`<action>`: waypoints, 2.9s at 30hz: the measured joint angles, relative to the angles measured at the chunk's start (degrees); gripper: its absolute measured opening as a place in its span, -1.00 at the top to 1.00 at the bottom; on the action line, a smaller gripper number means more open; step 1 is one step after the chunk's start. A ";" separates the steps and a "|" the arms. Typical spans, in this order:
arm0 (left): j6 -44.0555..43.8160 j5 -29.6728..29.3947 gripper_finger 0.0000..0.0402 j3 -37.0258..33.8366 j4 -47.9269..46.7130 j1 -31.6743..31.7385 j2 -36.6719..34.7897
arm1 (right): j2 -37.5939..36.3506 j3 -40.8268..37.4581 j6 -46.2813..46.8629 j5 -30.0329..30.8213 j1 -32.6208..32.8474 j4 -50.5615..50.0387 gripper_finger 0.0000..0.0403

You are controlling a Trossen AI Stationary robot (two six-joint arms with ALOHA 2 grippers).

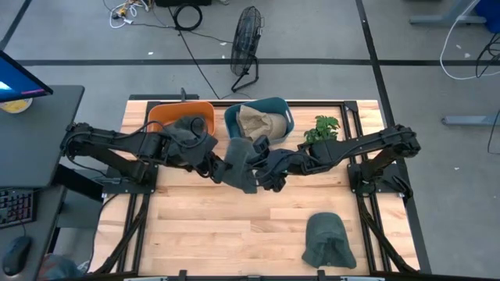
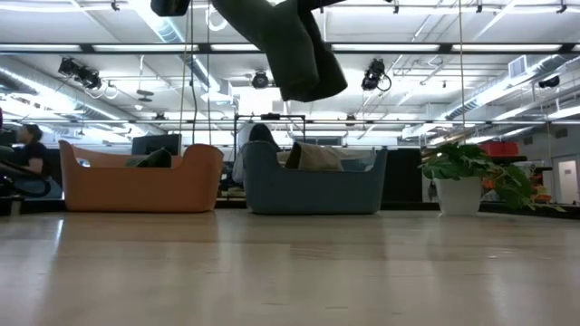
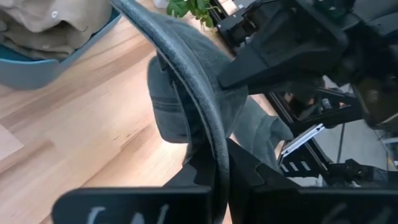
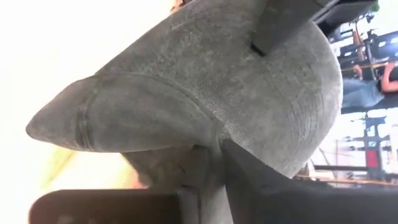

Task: Pick & Place hat
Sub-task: Put the top gray cap into the orange bin

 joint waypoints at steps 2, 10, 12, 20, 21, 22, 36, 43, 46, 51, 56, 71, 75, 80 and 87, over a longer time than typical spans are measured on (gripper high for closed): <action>-0.13 -0.23 0.92 -0.02 -0.33 0.00 0.00 | 0.00 0.00 1.93 0.31 0.02 -0.10 0.68; -1.88 -4.33 0.94 -0.17 -1.84 0.02 -0.60 | -0.04 0.09 8.91 4.55 0.07 -4.93 0.22; -3.34 -6.56 0.94 -0.17 -4.83 0.07 -2.12 | -0.07 0.09 10.53 6.34 0.11 -6.89 0.12; -10.34 -16.52 0.94 -0.15 -21.74 1.62 -12.46 | -0.09 0.09 12.45 9.25 0.00 -10.48 -0.02; -11.05 -17.66 0.94 -0.15 -23.62 2.00 -13.62 | -0.09 0.09 12.36 9.23 0.02 -10.45 -0.01; -11.46 -18.51 0.94 -0.15 -25.81 2.47 -14.63 | -0.09 0.09 12.22 9.22 0.02 -10.39 -0.01; -15.28 -23.99 0.94 -0.17 -45.36 14.10 -20.40 | -0.09 0.09 12.42 4.71 -2.50 -8.65 0.07; -11.04 -20.99 0.94 -7.86 -37.10 19.23 -20.33 | -0.09 0.09 12.40 3.17 -3.54 -5.45 0.07; -10.16 -20.43 0.94 -11.99 -33.42 21.73 -21.19 | -0.09 0.09 12.40 3.17 -3.61 -5.03 0.07; -5.68 -15.35 0.94 -20.26 -19.08 26.63 -23.74 | -0.09 0.09 12.40 2.57 -3.61 -4.87 0.07; -3.52 -10.06 0.94 -29.21 -6.94 31.86 -24.48 | -0.09 0.09 12.43 2.12 -3.63 -4.46 0.07; -3.75 -7.49 0.57 -38.41 -8.06 39.10 -24.46 | -0.09 0.07 16.93 2.11 -3.58 -4.66 0.07; -1.12 -5.97 0.41 -38.45 -10.21 40.25 -24.41 | -0.09 0.07 16.93 2.16 -3.58 -4.66 0.07; -0.16 -0.48 0.17 -37.82 -15.63 41.61 -24.32 | -0.09 0.07 16.93 2.20 -3.58 -4.68 0.07; -0.06 -3.89 0.02 -28.13 -29.21 41.72 -24.33 | -0.09 0.04 16.91 2.19 -3.58 -4.68 0.07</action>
